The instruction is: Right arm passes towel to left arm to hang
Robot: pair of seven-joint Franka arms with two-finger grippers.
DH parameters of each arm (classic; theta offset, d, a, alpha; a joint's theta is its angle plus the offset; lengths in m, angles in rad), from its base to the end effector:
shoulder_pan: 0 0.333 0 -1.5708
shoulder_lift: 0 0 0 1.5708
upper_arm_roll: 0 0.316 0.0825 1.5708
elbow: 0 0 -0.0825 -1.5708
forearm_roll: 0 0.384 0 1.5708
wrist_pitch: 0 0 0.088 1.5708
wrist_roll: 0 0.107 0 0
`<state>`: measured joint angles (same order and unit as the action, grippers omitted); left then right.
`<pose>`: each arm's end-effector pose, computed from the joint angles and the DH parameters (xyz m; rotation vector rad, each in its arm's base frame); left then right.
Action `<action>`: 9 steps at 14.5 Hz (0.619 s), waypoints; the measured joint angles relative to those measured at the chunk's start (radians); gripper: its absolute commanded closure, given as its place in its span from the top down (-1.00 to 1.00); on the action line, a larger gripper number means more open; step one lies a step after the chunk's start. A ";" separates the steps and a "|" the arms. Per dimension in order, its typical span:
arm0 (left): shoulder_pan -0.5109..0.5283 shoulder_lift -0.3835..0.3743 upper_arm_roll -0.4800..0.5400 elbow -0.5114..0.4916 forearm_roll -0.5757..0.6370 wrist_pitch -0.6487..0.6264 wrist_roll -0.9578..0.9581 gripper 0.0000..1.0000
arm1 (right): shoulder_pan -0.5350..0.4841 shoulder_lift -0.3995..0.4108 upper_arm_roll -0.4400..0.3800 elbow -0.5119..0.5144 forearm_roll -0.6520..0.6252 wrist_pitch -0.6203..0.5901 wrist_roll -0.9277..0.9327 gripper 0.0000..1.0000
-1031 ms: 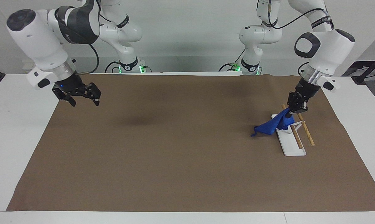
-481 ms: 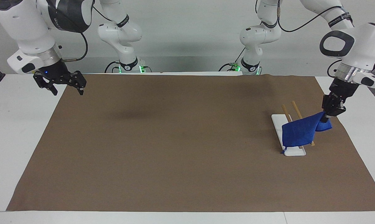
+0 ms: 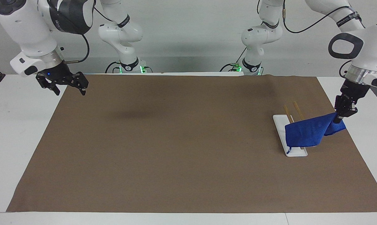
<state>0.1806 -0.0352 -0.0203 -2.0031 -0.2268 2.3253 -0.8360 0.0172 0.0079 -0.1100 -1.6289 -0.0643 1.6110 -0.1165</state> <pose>0.5707 0.0881 0.5102 2.3862 1.4995 0.3892 0.5558 -0.0582 0.5963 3.0789 0.0417 -0.0499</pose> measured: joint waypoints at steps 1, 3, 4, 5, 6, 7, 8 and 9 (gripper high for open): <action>0.000 -0.008 -0.001 -0.029 0.010 0.000 0.000 -0.96 | 0.000 0.000 0.000 0.000 0.000 0.000 0.001 0.99; 0.000 -0.034 -0.003 -0.089 0.014 -0.013 0.002 -0.95 | 0.000 0.000 0.000 0.000 0.000 0.000 0.003 0.99; -0.001 -0.048 -0.004 -0.113 0.018 -0.026 0.004 -0.95 | 0.000 0.000 0.000 0.000 0.000 0.000 0.003 0.99; 0.000 -0.062 -0.004 -0.135 0.030 -0.030 0.005 -0.95 | 0.000 0.000 0.000 0.000 0.000 0.000 0.003 0.99; 0.000 -0.074 -0.004 -0.150 0.046 -0.031 0.005 -0.94 | 0.000 0.000 0.000 0.000 0.000 0.000 0.003 0.99; 0.000 -0.083 -0.003 -0.159 0.054 -0.033 0.008 -0.91 | 0.000 0.000 0.000 0.000 0.000 0.000 0.004 0.99; 0.006 -0.089 -0.003 -0.166 0.058 -0.035 0.020 -0.83 | 0.000 0.000 0.000 0.000 0.000 0.000 0.004 0.99; 0.016 -0.092 -0.003 -0.171 0.058 -0.038 0.040 -0.48 | 0.000 0.000 0.000 0.000 0.000 0.000 0.004 0.99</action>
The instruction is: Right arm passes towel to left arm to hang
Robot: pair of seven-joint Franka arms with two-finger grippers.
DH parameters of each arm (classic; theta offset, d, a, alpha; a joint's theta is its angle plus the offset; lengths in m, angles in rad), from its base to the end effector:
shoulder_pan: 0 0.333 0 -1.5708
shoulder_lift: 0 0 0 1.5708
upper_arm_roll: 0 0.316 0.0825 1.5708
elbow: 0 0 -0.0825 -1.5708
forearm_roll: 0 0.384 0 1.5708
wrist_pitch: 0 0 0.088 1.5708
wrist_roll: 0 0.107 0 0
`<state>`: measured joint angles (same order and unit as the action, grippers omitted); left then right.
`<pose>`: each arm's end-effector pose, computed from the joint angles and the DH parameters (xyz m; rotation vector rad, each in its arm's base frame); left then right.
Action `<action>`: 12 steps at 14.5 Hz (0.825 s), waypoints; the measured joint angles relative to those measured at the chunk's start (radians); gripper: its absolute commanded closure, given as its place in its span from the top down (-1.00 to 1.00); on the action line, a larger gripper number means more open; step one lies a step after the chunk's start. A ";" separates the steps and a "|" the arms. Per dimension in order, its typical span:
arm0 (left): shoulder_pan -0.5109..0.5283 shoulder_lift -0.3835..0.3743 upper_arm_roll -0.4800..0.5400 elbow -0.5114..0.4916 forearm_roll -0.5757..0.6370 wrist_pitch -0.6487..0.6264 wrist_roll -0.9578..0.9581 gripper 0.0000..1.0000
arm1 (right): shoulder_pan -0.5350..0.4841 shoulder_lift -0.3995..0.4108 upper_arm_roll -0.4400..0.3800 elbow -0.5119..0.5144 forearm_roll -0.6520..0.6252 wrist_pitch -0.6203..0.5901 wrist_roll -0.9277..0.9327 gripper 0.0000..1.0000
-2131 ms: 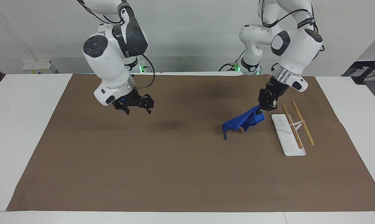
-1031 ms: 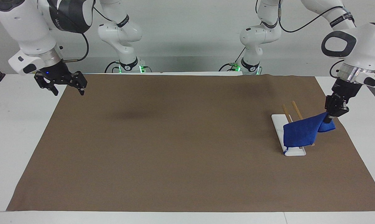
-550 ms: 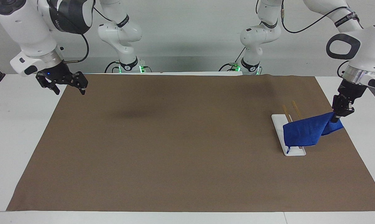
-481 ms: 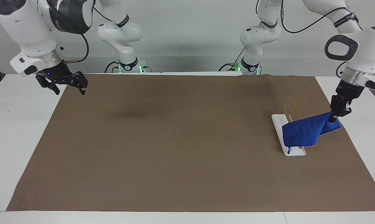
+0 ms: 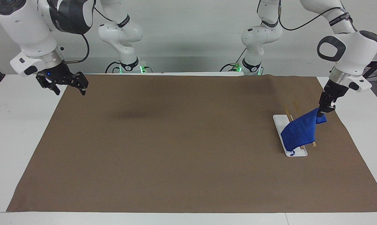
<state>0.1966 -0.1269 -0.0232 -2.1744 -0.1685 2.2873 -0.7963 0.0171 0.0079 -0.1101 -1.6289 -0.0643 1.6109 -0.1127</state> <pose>0.5247 0.0877 0.4712 2.5205 1.4854 0.2736 0.5558 -0.0583 0.5963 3.0789 0.0356 -0.0499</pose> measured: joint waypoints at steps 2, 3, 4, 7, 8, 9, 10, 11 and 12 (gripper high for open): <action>0.027 -0.001 0.001 -0.007 0.000 -0.005 0.032 0.95 | 0.000 0.000 0.000 0.000 0.000 0.000 0.000 0.99; 0.036 -0.001 0.001 -0.007 0.000 -0.006 0.038 0.99 | 0.000 0.000 0.000 0.000 0.000 0.000 0.000 0.99; 0.039 -0.002 0.002 -0.005 0.000 -0.006 0.041 0.99 | 0.000 0.000 0.000 0.000 0.000 0.000 0.000 0.99; 0.039 -0.002 0.000 0.039 0.005 -0.040 0.045 0.99 | 0.000 0.000 0.000 0.000 0.000 0.000 0.000 0.99; 0.039 -0.001 -0.001 0.077 0.019 -0.079 0.051 0.99 | 0.000 0.000 0.000 0.000 0.000 0.000 0.000 0.99; 0.038 0.000 -0.004 0.132 0.036 -0.139 0.068 0.99 | 0.000 0.000 0.000 0.000 0.000 0.000 0.000 0.99; 0.033 0.000 -0.007 0.188 0.045 -0.220 0.109 0.99 | 0.000 0.000 0.000 0.000 0.000 0.000 0.000 0.99; 0.022 0.000 -0.013 0.244 0.048 -0.323 0.175 0.99 | 0.000 0.000 0.000 0.000 0.000 0.000 0.000 0.99; -0.001 0.000 -0.017 0.297 0.049 -0.430 0.250 0.99 | 0.000 0.000 0.000 0.000 0.000 0.000 0.000 0.99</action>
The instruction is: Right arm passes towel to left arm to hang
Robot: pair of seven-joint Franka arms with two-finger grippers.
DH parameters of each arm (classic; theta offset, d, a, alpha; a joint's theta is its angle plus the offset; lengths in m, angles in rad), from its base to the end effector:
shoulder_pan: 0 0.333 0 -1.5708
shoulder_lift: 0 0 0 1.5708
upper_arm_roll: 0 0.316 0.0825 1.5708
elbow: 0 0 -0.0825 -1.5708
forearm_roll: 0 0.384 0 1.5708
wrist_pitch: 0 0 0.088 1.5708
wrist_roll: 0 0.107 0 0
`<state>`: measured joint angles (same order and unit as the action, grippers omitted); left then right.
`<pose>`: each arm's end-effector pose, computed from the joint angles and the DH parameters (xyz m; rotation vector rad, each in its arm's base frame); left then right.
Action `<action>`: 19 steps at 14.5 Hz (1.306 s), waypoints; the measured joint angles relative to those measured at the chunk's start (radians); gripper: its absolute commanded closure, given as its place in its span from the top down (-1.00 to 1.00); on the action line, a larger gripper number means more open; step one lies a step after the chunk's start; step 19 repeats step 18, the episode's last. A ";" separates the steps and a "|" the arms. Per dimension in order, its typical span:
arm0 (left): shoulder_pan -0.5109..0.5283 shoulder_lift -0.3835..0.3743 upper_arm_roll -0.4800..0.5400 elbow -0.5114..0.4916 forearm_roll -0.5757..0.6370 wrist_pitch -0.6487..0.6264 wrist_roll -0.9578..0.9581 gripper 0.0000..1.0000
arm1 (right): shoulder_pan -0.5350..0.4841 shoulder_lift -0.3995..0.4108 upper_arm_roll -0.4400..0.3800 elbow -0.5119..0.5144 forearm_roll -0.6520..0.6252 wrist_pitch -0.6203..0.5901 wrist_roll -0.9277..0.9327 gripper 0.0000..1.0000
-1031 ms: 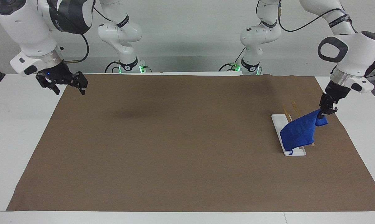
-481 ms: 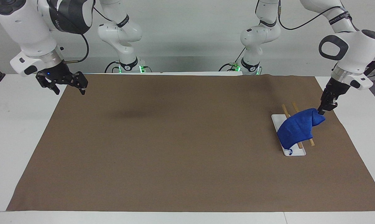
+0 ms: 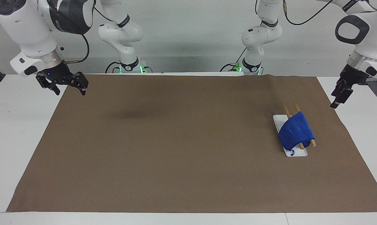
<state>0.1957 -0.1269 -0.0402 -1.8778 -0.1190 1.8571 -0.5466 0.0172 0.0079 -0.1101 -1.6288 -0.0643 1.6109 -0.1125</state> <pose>0.5285 0.0725 0.5726 2.8117 1.0740 0.1244 0.5558 -0.0582 0.5964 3.0789 0.0354 -0.0497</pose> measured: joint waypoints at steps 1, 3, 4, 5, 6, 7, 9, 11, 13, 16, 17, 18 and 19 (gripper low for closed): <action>-0.034 0.000 -0.004 0.052 0.014 -0.107 0.074 0.99 | 0.000 0.000 0.000 0.001 0.000 0.000 0.000 0.99; -0.101 0.000 -0.012 0.142 0.060 -0.280 0.203 0.99 | 0.001 -0.007 0.001 0.006 0.000 0.000 0.000 0.99; -0.135 0.002 -0.014 0.180 0.087 -0.345 0.268 0.99 | 0.001 -0.013 0.001 0.006 0.000 0.000 0.000 0.99; -0.167 0.008 -0.016 0.213 0.117 -0.395 0.315 0.99 | 0.001 -0.018 0.001 0.006 0.000 0.000 0.000 0.99; -0.194 0.023 -0.019 0.248 0.136 -0.439 0.341 0.99 | 0.001 -0.020 0.001 0.006 0.000 0.000 0.000 0.99; -0.206 0.045 -0.031 0.284 0.142 -0.473 0.356 0.99 | 0.001 -0.021 0.001 0.006 0.000 0.000 0.000 0.99; -0.204 0.095 -0.070 0.347 0.145 -0.512 0.371 0.99 | 0.001 -0.021 0.001 0.005 0.000 0.000 0.000 0.99; -0.204 0.138 -0.080 0.380 0.128 -0.518 0.375 0.99 | 0.001 -0.021 0.001 0.003 0.000 0.000 0.000 0.99; -0.204 0.157 -0.075 0.393 0.114 -0.518 0.383 0.99 | 0.001 -0.021 0.001 0.003 0.000 0.000 0.002 0.99; -0.212 0.151 -0.064 0.407 0.111 -0.521 0.388 0.99 | -0.009 -0.021 0.000 0.001 0.026 0.000 0.022 0.99; -0.219 0.146 -0.054 0.409 0.109 -0.521 0.388 0.99 | -0.013 -0.021 -0.001 0.000 0.036 0.000 0.032 0.99; -0.222 0.140 -0.046 0.410 0.103 -0.520 0.388 0.99 | -0.015 -0.021 -0.002 -0.001 0.043 0.000 0.047 0.99; -0.222 0.140 -0.046 0.410 0.103 -0.520 0.388 0.99 | -0.015 -0.021 -0.002 -0.001 0.043 0.000 0.047 0.99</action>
